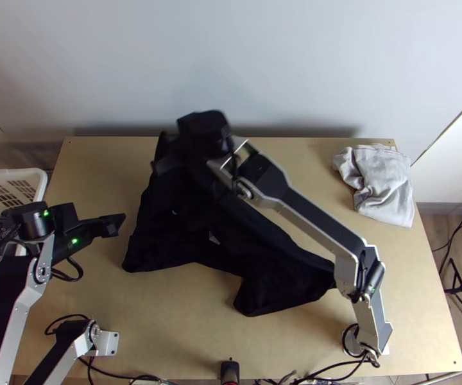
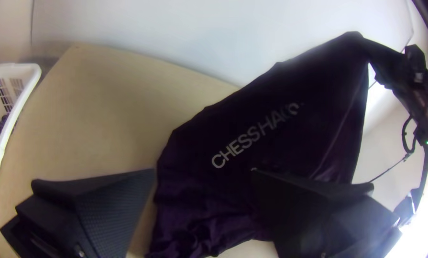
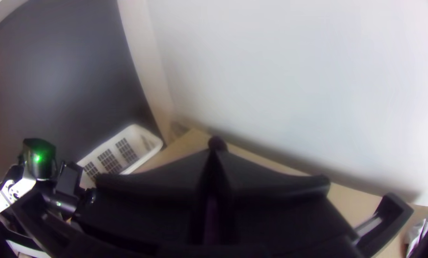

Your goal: Fold the t-shirt

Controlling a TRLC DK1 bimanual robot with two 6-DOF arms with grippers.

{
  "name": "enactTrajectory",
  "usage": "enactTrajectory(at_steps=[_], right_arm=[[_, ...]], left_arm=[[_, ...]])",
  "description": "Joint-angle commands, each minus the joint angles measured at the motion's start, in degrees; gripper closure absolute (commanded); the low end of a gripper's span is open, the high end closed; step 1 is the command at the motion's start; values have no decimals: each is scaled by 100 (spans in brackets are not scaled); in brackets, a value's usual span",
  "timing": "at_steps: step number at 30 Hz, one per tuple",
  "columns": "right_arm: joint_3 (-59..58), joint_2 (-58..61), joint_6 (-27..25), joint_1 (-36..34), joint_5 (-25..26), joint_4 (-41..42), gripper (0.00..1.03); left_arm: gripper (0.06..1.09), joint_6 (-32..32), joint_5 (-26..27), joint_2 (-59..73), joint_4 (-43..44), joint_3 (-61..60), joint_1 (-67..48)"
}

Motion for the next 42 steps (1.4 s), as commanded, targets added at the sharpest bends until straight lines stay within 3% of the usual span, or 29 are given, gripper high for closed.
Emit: enactTrajectory(at_steps=[1,16,20,28,33,42], right_arm=[[139,-211,48,-498,81,250,98],[271,-308,75,-771,196,602,98],[254,-343,75,-771,231,593,98],[227,-475,66,-955,328,584,98],[183,-554,66,-1034,371,567,97],[175,-615,13,-1087,442,549,97]], left_arm=[[11,-77,-83,284,172,133,-365],[10,-490,-4,1057,1007,-315,-3054],[10,-499,-532,1585,1526,-263,-4030],[11,-639,-672,2753,1930,572,-5208],[11,-903,-1077,3483,2211,1117,-6192],[11,-1492,-1305,4573,2914,1662,-6658]])
